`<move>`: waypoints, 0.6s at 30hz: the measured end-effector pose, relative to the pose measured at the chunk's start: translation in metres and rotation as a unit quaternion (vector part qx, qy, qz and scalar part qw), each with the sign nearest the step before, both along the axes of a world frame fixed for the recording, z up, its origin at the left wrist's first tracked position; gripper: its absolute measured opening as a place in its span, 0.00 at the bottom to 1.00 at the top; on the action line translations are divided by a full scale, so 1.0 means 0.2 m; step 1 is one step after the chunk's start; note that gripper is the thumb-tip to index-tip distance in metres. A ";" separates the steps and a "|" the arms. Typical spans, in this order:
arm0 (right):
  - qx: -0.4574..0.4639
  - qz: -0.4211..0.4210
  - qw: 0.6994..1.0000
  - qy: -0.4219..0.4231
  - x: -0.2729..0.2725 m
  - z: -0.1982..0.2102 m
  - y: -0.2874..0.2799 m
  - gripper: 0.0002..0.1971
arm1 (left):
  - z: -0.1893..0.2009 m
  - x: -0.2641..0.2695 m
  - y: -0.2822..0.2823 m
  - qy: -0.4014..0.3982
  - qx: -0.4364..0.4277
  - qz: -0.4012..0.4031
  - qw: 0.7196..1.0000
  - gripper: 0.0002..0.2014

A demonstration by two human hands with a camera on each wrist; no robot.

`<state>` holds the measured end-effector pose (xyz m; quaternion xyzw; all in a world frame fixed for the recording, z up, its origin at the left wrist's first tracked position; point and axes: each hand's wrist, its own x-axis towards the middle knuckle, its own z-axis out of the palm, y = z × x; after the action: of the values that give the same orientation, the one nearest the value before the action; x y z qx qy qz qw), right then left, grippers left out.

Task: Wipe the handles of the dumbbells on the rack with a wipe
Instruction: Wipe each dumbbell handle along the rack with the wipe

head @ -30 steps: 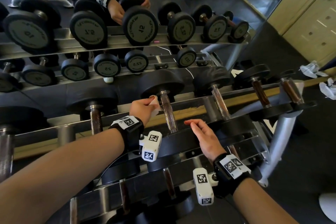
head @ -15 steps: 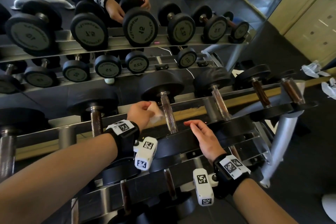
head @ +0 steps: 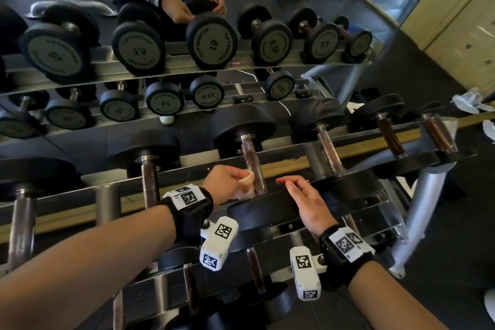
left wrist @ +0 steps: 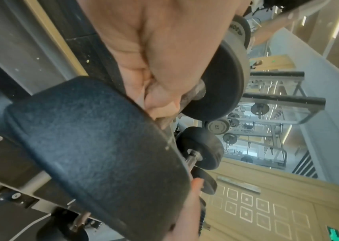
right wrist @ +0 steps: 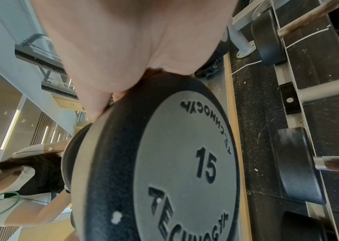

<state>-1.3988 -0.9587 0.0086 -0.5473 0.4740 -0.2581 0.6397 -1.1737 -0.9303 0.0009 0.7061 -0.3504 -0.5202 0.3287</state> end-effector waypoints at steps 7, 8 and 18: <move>-0.003 -0.005 1.000 0.018 0.00 0.00 0.01 0.10 | 0.07 0.10 -0.12 0.019 -0.067 0.190 0.979 0.18; -0.002 -0.004 1.000 0.023 0.00 0.00 0.01 0.10 | 0.08 0.08 -0.14 0.005 -0.075 0.191 0.979 0.18; -0.019 -0.020 0.999 0.040 0.01 0.00 0.01 0.10 | 0.09 -0.05 0.02 -0.168 -0.029 -0.087 0.981 0.08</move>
<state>-1.3960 -0.9574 0.0082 -0.5600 0.5051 -0.2577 0.6040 -1.1837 -0.9272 0.0183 0.7402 -0.4763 -0.4101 0.2388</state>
